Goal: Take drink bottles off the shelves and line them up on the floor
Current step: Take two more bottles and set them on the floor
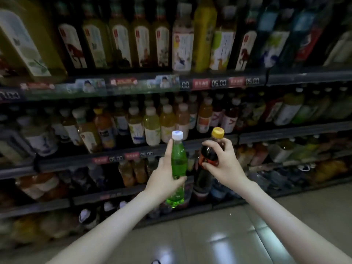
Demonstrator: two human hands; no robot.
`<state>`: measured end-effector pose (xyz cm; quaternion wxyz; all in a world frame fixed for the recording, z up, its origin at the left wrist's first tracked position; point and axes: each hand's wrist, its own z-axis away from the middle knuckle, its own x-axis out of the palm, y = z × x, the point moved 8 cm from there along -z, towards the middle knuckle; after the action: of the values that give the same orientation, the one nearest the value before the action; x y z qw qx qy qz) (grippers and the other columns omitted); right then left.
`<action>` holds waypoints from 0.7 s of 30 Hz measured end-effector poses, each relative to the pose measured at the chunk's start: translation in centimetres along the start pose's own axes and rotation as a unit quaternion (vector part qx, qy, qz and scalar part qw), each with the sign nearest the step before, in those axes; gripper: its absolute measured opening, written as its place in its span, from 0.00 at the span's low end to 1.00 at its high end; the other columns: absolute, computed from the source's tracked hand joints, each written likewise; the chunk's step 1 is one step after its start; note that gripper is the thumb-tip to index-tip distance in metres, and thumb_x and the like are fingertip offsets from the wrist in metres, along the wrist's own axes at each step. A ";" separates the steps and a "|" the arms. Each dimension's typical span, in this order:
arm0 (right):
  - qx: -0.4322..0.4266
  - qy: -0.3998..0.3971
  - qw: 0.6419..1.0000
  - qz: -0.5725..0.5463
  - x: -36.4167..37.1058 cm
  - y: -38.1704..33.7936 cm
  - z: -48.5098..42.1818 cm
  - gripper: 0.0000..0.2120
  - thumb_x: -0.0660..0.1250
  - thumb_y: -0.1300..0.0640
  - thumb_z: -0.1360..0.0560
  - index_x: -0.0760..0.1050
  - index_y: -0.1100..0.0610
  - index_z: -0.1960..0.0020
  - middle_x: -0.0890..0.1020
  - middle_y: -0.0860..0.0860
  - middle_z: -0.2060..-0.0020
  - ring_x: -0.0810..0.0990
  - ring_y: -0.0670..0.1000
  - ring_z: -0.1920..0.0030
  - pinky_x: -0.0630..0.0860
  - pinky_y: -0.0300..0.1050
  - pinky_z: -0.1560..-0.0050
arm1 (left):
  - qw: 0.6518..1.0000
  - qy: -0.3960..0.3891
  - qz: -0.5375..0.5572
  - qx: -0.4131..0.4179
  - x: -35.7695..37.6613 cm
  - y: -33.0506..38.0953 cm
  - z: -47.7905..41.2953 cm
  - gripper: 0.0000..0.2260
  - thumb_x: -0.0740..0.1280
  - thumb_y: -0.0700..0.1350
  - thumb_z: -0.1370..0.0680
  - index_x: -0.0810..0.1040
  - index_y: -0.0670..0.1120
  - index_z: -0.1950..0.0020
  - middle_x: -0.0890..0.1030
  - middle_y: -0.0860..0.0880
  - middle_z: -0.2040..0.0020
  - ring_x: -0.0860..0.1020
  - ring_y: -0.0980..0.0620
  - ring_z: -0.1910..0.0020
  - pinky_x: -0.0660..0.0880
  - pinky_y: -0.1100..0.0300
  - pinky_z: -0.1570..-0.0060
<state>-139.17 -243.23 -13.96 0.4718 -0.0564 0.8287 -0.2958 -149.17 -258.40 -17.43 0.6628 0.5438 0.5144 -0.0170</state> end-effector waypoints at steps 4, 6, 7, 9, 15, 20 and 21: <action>0.050 -0.052 0.997 0.015 5.2 9.4 4.1 0.25 0.74 0.60 0.31 0.72 0.49 0.36 0.63 0.55 0.38 0.66 0.59 0.35 0.70 0.48 0.40 | 0.995 -0.046 0.005 -0.088 9.7 -4.8 0.4 0.53 0.72 0.50 0.29 0.25 0.72 0.35 0.69 0.43 0.33 0.80 0.40 0.51 0.77 0.48 0.52; 0.072 -0.073 0.994 0.026 8.6 13.8 7.0 0.24 0.74 0.61 0.31 0.73 0.49 0.38 0.65 0.59 0.38 0.67 0.62 0.36 0.69 0.50 0.40 | 0.988 -0.064 0.015 -0.140 15.0 -8.3 1.3 0.54 0.72 0.50 0.29 0.24 0.72 0.36 0.66 0.44 0.29 0.79 0.40 0.48 0.77 0.47 0.50; 0.084 -0.083 0.993 0.028 10.6 16.0 8.6 0.25 0.74 0.62 0.32 0.72 0.48 0.38 0.67 0.60 0.39 0.67 0.63 0.38 0.70 0.52 0.40 | 0.982 -0.077 0.024 -0.173 17.8 -10.2 2.0 0.53 0.72 0.50 0.30 0.25 0.72 0.35 0.64 0.45 0.27 0.78 0.39 0.46 0.76 0.47 0.49; 0.100 -0.093 0.990 0.019 15.5 20.6 12.0 0.30 0.76 0.65 0.35 0.69 0.46 0.40 0.69 0.64 0.42 0.71 0.67 0.43 0.72 0.58 0.43 | 0.969 -0.082 0.047 -0.228 23.5 -14.6 3.5 0.50 0.72 0.49 0.30 0.34 0.66 0.28 0.65 0.48 0.27 0.77 0.40 0.44 0.75 0.50 0.49; 0.199 -0.097 0.975 -0.018 31.0 34.0 22.8 0.25 0.75 0.64 0.32 0.72 0.50 0.40 0.70 0.66 0.42 0.70 0.63 0.42 0.70 0.53 0.41 | 0.936 -0.088 0.116 -0.319 38.3 -28.2 7.4 0.25 0.71 0.43 0.30 0.62 0.51 0.38 0.73 0.52 0.52 0.78 0.52 0.58 0.78 0.54 0.60; 0.189 -0.110 0.976 -0.001 44.5 41.8 31.8 0.21 0.75 0.67 0.33 0.76 0.57 0.42 0.70 0.68 0.43 0.68 0.59 0.44 0.61 0.33 0.44 | 0.932 -0.112 0.100 -0.329 51.3 -39.8 11.4 0.31 0.71 0.47 0.31 0.56 0.54 0.35 0.73 0.49 0.43 0.78 0.49 0.51 0.78 0.47 0.55; 0.203 -0.115 0.972 -0.002 47.2 43.4 33.3 0.21 0.76 0.68 0.33 0.77 0.59 0.42 0.71 0.68 0.44 0.67 0.57 0.44 0.63 0.33 0.44 | 0.931 -0.124 0.092 -0.331 53.6 -41.7 12.0 0.30 0.71 0.46 0.31 0.56 0.56 0.37 0.73 0.49 0.42 0.78 0.48 0.49 0.78 0.46 0.53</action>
<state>-129.88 -239.87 -85.51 0.5648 0.0053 0.6913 -0.4505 -140.29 -255.46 -85.79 0.8621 0.3322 0.3529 0.1478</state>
